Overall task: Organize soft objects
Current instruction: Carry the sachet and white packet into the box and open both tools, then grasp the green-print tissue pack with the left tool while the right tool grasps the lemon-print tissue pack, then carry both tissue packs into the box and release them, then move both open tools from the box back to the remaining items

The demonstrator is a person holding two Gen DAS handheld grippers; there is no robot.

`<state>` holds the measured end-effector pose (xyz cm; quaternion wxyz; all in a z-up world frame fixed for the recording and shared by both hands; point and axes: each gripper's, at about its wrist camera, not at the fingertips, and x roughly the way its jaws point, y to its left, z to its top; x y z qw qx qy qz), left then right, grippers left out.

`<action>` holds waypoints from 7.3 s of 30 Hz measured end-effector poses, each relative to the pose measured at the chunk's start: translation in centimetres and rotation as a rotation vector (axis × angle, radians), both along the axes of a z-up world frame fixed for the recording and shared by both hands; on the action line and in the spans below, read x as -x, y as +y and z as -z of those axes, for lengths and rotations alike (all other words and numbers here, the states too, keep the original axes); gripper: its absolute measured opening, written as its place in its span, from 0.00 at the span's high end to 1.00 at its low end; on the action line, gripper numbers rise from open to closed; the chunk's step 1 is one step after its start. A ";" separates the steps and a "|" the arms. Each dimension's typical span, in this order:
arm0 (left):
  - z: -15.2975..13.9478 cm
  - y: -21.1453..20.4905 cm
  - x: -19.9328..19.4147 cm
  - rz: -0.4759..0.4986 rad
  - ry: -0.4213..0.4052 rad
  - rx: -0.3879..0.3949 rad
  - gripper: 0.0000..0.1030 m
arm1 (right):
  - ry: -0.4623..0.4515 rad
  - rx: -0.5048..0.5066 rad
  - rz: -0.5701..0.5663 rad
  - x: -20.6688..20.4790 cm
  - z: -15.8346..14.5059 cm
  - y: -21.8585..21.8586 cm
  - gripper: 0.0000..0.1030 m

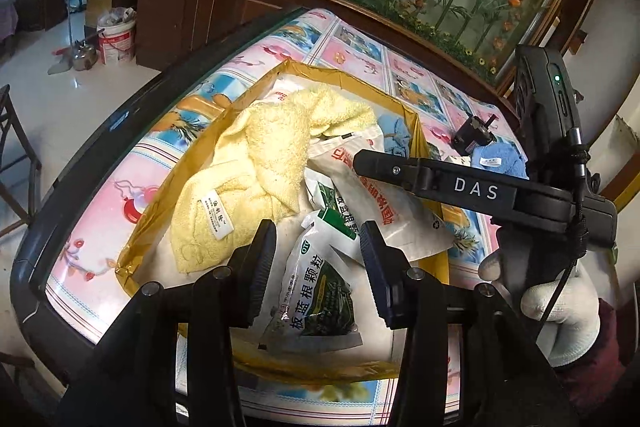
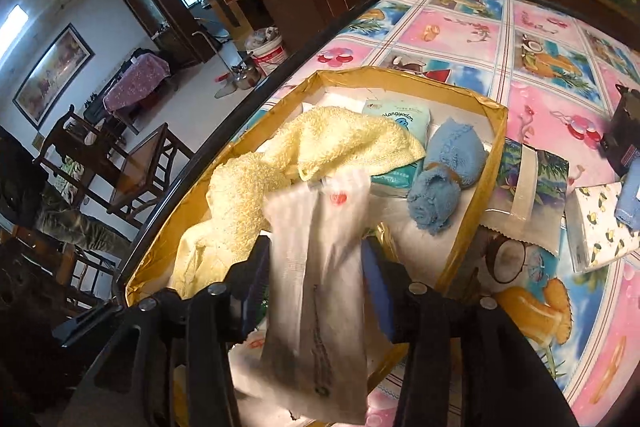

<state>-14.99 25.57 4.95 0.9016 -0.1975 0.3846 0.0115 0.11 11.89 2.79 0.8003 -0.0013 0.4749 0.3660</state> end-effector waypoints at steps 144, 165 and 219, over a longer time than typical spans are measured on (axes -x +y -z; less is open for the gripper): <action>-0.9 4.7 1.4 -0.157 -0.056 0.025 0.43 | -0.056 0.121 -0.218 7.3 1.0 2.9 0.50; -5.7 -7.1 2.5 0.003 -0.120 -0.234 0.36 | -0.081 -0.150 -0.028 6.8 -2.1 -11.6 0.38; 0.9 -18.2 -3.0 0.223 0.082 -0.340 0.36 | -0.092 -0.012 0.414 -12.8 -2.8 -27.5 0.37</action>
